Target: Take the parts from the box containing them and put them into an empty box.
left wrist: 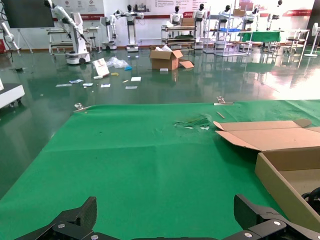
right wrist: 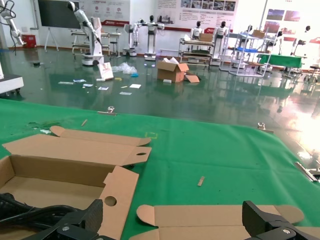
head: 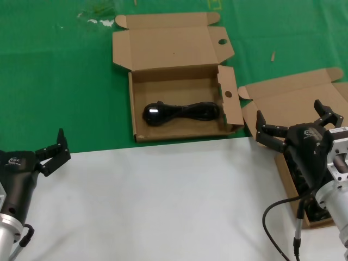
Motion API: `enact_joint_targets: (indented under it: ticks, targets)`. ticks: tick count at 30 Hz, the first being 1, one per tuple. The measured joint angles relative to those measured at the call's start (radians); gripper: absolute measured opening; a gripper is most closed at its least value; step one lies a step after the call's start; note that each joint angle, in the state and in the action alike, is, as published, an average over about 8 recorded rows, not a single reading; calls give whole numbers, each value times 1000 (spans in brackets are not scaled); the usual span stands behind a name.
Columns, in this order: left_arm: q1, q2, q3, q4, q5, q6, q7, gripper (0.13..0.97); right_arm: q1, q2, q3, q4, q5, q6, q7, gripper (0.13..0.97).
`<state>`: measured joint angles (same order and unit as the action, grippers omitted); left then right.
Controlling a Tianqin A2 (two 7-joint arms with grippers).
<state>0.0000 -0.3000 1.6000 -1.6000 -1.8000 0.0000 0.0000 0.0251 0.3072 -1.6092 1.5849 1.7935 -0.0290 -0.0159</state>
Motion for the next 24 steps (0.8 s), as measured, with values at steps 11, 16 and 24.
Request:
enact_joint_targets:
  ticks: [11,16,24]
  targets:
    - [0,0,0,0,0,0,0,966,0,0,0,0,0,0,0,966]
    - [0,0,0,0,0,0,0,966,0,0,0,0,0,0,0,966]
    - [0,0,0,0,0,0,0,966,0,0,0,0,0,0,0,966]
